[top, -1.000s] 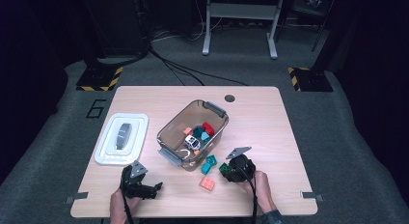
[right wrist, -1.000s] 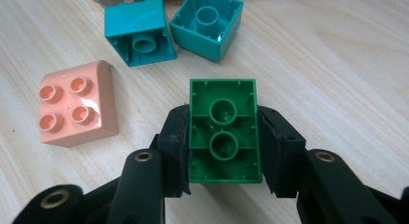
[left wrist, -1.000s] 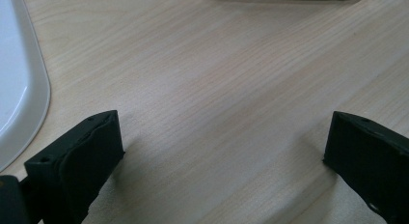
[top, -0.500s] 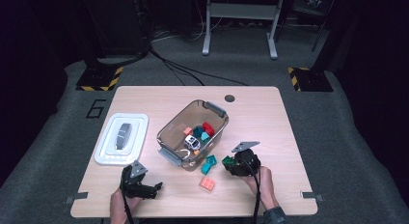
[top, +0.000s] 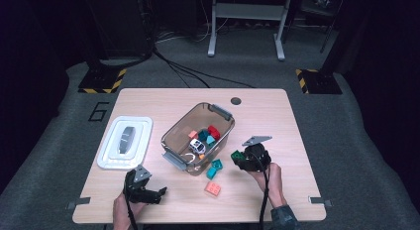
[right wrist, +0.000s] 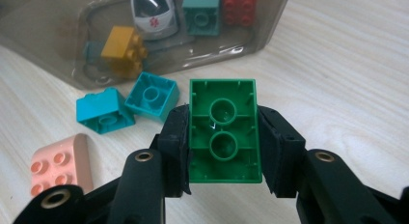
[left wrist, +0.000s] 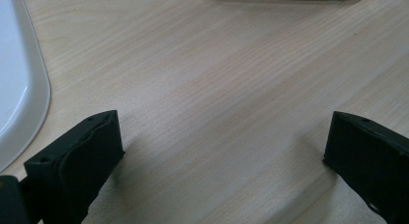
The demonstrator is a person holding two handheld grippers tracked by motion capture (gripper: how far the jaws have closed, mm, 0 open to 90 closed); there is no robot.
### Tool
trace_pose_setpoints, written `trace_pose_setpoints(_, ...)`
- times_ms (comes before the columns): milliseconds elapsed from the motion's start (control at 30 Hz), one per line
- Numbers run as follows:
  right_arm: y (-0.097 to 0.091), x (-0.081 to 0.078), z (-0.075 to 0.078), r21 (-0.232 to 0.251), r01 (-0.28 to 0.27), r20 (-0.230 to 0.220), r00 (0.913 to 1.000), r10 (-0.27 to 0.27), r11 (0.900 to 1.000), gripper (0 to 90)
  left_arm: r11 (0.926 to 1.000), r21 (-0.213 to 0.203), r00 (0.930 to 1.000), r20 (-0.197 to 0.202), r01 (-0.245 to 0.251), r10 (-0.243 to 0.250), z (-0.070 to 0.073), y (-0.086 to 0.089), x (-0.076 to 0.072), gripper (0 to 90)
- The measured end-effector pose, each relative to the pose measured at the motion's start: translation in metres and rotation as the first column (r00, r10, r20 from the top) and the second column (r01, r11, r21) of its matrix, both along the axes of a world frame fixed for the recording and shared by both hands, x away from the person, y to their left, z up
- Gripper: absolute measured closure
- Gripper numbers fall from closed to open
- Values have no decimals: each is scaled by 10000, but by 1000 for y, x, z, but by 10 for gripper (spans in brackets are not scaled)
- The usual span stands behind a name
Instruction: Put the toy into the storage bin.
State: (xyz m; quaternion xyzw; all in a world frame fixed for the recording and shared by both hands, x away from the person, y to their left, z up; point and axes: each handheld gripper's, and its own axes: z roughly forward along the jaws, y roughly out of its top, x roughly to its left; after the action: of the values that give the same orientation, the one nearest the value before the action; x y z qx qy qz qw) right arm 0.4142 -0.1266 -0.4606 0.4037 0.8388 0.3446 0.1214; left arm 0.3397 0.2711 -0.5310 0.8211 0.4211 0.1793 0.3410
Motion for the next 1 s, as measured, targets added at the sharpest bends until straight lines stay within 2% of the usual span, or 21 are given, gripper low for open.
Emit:
trace_pose_setpoints(400, -2, 14, 23, -55, 113, 402, 9991, -111, 9999, 587, 10000, -16, 10000, 11, 55, -55, 0, 0, 0, 0)
trace_pose_setpoints(1000, 3, 31, 58, -180, 439, 716, 9965, -425, 9989, 587, 10000, -23, 10000, 2, 56, -56, 0, 0, 0, 0)
